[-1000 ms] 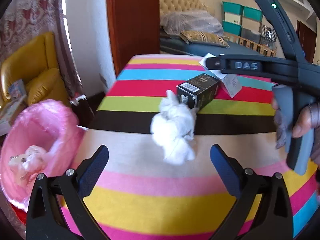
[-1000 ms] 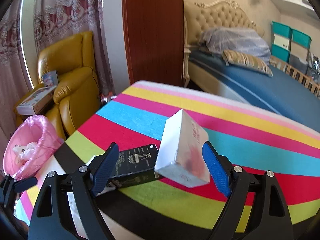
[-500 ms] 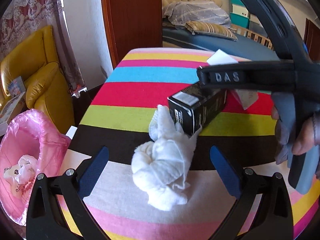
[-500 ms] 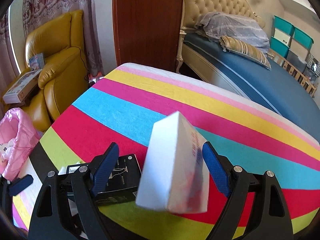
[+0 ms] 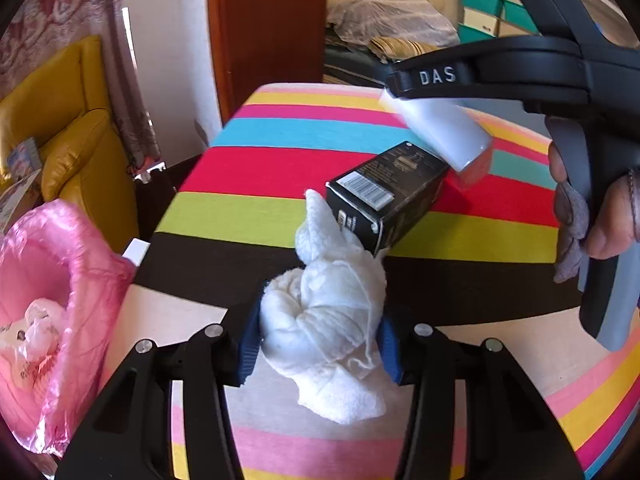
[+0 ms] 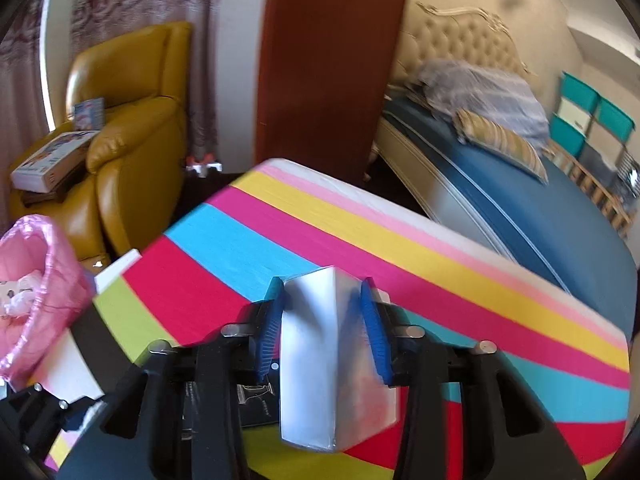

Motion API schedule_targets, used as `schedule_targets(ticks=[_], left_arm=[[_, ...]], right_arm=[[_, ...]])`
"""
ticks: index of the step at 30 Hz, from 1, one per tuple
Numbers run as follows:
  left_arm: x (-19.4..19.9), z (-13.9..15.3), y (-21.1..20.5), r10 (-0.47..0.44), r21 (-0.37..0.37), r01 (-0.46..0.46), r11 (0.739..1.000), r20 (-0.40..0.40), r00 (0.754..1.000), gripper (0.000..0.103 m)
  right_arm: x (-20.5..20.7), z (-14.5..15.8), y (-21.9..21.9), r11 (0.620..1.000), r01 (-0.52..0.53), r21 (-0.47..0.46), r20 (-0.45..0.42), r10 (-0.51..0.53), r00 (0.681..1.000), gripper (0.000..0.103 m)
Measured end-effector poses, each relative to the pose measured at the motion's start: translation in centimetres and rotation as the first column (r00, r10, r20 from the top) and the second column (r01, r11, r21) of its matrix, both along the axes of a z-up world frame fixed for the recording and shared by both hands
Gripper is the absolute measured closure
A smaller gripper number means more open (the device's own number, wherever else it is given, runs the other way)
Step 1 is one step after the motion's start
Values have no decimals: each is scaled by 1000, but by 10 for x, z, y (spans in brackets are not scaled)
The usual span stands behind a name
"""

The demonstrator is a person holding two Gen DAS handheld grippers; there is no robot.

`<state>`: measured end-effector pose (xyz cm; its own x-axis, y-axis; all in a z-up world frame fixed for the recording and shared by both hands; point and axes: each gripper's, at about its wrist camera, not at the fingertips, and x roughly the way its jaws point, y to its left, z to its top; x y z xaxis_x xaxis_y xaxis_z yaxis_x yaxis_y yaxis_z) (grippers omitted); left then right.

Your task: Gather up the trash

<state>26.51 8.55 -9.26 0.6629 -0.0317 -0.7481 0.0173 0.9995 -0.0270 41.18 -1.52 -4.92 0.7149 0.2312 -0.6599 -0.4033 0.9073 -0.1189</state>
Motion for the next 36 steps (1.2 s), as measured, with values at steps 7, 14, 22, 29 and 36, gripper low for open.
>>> schedule_targets(ticks=[7,14,22,29,36], left_arm=[[-13,0,23,38,-3,-38,999,5,999,56],[-24,2,37,61,-45,-61,997,13,998,56],[-45,4,47,103,-55,-102,993,16,995,56],[-59,2,49,116,-40,-115,993,25,993,56],[-59,4,40,104,-41,-103,994,42,994,56]], right_arm=[[-3,-6,33,998,-62,22,-49,63,997,100],[-3,-17,53,996,-78,-43,-53,76,996,36],[-14,-42,80,971,-185,-153,-148,163,975,40],[-55,-51,49,956,-234,-179,-173,203,964,40],[-116,-50,-50,968,-195,-161,-212,159,964,40]])
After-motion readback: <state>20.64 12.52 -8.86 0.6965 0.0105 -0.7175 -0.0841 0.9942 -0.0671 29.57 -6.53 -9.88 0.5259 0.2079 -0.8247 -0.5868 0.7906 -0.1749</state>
